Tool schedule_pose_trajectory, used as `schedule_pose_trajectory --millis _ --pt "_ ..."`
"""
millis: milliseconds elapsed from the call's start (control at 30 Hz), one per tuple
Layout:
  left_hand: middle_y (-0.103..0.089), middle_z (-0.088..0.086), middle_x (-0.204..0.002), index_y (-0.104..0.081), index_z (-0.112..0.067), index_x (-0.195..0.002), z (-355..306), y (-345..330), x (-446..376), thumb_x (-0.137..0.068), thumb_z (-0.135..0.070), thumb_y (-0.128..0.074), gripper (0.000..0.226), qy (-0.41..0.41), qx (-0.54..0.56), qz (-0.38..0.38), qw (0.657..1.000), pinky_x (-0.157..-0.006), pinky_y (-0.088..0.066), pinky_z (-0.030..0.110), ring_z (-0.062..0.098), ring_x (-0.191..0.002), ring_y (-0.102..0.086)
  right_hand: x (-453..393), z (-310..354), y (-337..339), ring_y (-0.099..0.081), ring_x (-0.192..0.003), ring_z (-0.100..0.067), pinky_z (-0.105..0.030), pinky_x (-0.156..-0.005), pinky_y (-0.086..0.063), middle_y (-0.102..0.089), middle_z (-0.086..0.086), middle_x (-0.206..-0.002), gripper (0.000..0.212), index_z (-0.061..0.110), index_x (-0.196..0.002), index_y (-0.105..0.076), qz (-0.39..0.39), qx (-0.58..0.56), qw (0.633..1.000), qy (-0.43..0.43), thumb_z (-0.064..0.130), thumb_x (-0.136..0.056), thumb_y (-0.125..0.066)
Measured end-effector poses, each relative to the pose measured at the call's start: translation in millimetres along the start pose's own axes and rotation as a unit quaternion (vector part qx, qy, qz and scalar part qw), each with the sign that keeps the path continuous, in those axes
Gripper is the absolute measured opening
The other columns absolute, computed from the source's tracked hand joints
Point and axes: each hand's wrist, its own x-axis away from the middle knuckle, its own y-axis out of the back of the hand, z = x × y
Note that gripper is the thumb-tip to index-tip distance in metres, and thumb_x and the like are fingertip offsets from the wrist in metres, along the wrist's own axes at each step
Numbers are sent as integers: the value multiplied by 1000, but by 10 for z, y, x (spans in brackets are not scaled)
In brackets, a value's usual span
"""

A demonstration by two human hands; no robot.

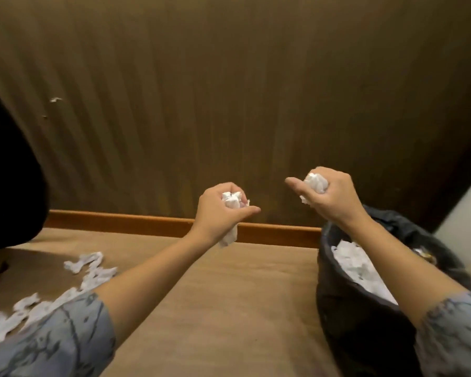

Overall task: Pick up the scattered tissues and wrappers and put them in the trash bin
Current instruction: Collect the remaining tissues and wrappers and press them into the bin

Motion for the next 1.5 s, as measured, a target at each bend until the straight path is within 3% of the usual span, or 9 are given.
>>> schedule_pose_trajectory --millis 467,600,700,800,900,1067,1200,1300,1500 --pt "-65 1 -76 -69 -16 -78 -981 -2357 -254 -77 -4 -75 14 64 312 126 940 -64 -55 23 12 -73 -63 881 -1251 1494 -50 -64 -22 -27 -56 -38 -55 -11 -68 40 4 -70 -58 -189 36 917 -349 30 -99 -48" --pt "-67 0 -78 -69 -14 -79 -751 -2815 -249 -78 -16 -77 8 21 219 155 963 -71 -54 28 9 -76 -63 875 -1411 1363 -53 -67 -20 -28 -57 -40 -56 -6 -69 41 5 -76 -59 -170 23 922 -347 40 -96 -53" --pt "-65 0 -114 -64 -28 -101 -378 -2970 -282 -78 -67 -58 46 -41 -136 265 954 -106 -35 56 27 -124 -50 820 -1532 1237 -56 -77 -11 -25 -63 -43 -61 1 -83 42 14 -90 -62 -119 9 925 -362 55 -91 -53" --pt "-10 7 -161 -23 -30 -149 -147 -2942 -248 -75 -84 -36 92 -105 -392 359 841 -101 21 69 36 -145 18 747 -1670 1124 -59 -88 -17 -39 -82 -49 -63 2 -86 49 19 -92 -63 -93 24 924 -371 63 -93 -41" --pt "24 3 -158 15 -35 -149 -120 -2786 -282 -68 -90 -39 112 -98 -349 403 840 -99 27 69 33 -140 31 615 -1711 1022 -59 -90 -20 -49 -91 -48 -64 1 -86 36 19 -91 -62 -113 33 922 -369 47 -100 -40" --pt "-4 -1 -162 -3 -34 -151 -113 -2128 -523 -90 -53 -52 81 -51 -235 329 913 -109 21 62 27 -148 9 189 -1466 658 -56 -105 -22 -44 -97 -42 -67 2 -106 20 23 -107 -64 -88 118 951 -273 35 -97 -51" --pt "-46 -1 -144 -42 -26 -139 44 -1377 -519 -94 -30 -55 47 5 -285 166 944 -116 -19 55 22 -136 -38 -83 -909 54 -60 -92 -16 -45 -93 -48 -68 6 -97 15 26 -101 -63 16 52 984 -171 37 -95 -55" --pt "-56 -1 -133 -52 -22 -131 212 -703 -318 -92 -29 -60 41 66 -312 82 944 -103 -45 37 18 -121 -53 -54 -409 -478 -60 -86 -11 -42 -87 -54 -66 7 -94 12 26 -99 -64 91 -8 989 -116 35 -95 -57" --pt "-53 5 -140 -49 -14 -138 523 452 270 -91 -34 -59 52 130 -443 63 885 -108 -36 33 21 -129 -48 239 234 -1261 -62 -101 -18 -42 -96 -49 -68 4 -109 31 22 -118 -61 233 43 971 -7 40 -94 -55"
